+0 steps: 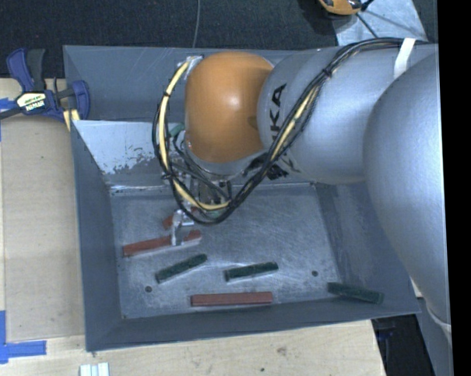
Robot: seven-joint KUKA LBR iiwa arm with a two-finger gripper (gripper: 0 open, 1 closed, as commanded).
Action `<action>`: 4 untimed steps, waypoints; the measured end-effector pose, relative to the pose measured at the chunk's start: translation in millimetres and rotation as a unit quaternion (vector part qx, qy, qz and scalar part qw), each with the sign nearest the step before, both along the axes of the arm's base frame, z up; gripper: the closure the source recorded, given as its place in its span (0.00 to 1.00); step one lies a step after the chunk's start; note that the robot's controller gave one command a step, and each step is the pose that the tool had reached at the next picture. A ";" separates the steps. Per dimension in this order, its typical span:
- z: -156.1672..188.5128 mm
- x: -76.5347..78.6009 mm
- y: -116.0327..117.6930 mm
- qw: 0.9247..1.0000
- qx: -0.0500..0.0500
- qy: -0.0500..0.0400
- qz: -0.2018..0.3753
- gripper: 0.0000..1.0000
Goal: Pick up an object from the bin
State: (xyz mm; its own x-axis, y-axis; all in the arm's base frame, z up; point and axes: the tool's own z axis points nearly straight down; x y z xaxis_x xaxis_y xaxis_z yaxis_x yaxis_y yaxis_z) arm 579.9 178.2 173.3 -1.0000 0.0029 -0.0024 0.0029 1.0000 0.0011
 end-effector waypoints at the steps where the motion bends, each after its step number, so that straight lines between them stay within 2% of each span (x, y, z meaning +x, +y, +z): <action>1: -84.9 12.1 -12.9 0.993 0.003 -0.011 0.115 1.00; 2: -84.9 12.1 -12.8 0.993 0.003 -0.011 0.115 1.00; 3: -88.2 5.3 -14.2 0.993 0.001 -0.004 0.115 0.00; 4: -88.4 5.3 -14.5 0.993 0.001 -0.004 0.114 0.00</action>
Offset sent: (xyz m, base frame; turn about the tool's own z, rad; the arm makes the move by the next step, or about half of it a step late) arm 0.0000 0.0000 0.0000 0.0000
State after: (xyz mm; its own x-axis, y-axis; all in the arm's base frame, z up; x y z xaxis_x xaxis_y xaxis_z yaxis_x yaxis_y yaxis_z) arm 585.2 163.7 84.9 -0.9747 -0.2233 -0.0099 -0.2233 0.9747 0.0024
